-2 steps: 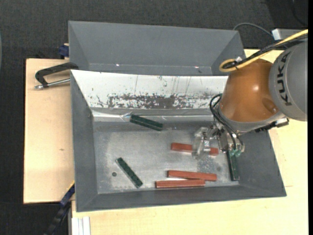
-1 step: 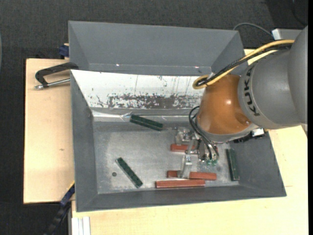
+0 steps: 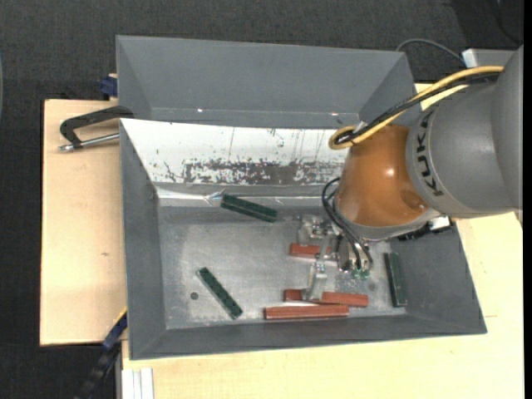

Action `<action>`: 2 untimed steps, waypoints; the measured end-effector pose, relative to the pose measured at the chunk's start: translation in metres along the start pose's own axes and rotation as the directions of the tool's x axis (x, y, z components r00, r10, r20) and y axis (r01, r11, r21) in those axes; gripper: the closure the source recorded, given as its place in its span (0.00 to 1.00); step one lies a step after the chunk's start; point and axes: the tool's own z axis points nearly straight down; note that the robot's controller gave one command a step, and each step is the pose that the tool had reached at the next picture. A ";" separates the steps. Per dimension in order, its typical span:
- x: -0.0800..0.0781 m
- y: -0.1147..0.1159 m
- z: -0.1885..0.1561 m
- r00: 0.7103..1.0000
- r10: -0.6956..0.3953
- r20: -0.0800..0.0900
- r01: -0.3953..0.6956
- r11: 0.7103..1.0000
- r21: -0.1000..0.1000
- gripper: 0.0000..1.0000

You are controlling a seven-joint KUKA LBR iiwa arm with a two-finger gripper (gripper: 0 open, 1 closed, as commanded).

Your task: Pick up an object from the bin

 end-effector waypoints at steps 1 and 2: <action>-0.054 -0.095 0.006 0.991 -0.137 0.003 0.137 0.991 0.002 1.00; -0.054 -0.095 0.006 0.991 -0.137 0.003 0.137 0.991 0.001 1.00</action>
Offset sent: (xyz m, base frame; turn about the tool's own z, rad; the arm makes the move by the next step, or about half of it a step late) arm 0.0000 0.0000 0.0000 0.0000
